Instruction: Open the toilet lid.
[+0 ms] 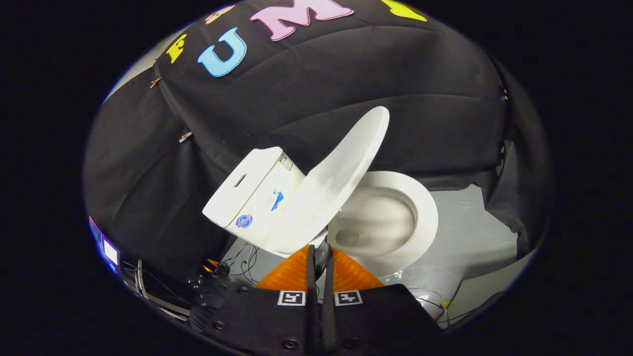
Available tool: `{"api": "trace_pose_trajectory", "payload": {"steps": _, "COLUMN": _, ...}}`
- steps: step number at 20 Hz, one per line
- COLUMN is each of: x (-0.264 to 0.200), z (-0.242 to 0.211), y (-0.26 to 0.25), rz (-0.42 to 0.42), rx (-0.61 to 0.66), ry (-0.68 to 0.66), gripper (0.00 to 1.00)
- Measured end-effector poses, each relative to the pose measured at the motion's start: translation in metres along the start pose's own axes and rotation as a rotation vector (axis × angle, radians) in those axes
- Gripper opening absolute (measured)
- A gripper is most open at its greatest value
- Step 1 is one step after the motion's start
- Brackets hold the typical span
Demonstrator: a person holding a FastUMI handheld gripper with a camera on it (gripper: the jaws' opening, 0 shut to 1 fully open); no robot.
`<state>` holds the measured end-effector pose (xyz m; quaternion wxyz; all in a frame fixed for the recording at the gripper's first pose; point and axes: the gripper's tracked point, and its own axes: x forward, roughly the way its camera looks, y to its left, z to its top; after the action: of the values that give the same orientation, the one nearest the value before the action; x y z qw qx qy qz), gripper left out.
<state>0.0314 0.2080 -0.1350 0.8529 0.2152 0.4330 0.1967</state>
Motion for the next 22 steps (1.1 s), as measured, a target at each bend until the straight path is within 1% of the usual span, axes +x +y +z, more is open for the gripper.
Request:
{"api": "trace_pose_trajectory", "payload": {"steps": 2, "x": -0.004, "z": 0.009, "y": 0.019, "rz": -0.002, "rx": -0.029, "ry": -0.022, "gripper": 0.07}}
{"api": "trace_pose_trajectory", "payload": {"steps": 4, "x": -0.005, "z": 0.016, "y": 0.032, "rz": -0.025, "rx": -0.073, "ry": -0.059, "gripper": 0.07}}
{"api": "trace_pose_trajectory", "payload": {"steps": 7, "x": -0.005, "z": 0.024, "y": 0.051, "rz": -0.064, "rx": -0.173, "ry": -0.122, "gripper": 0.07}}
{"api": "trace_pose_trajectory", "payload": {"steps": 12, "x": -0.001, "z": 0.036, "y": 0.082, "rz": -0.084, "rx": -0.24, "ry": -0.187, "gripper": 0.07}}
{"api": "trace_pose_trajectory", "payload": {"steps": 16, "x": 0.004, "z": 0.046, "y": 0.11, "rz": -0.119, "rx": -0.357, "ry": -0.25, "gripper": 0.07}}
{"api": "trace_pose_trajectory", "payload": {"steps": 18, "x": 0.007, "z": 0.053, "y": 0.13, "rz": -0.127, "rx": -0.367, "ry": -0.264, "gripper": 0.07}}
{"api": "trace_pose_trajectory", "payload": {"steps": 22, "x": 0.016, "z": 0.06, "y": 0.169, "rz": -0.117, "rx": -0.396, "ry": -0.283, "gripper": 0.07}}
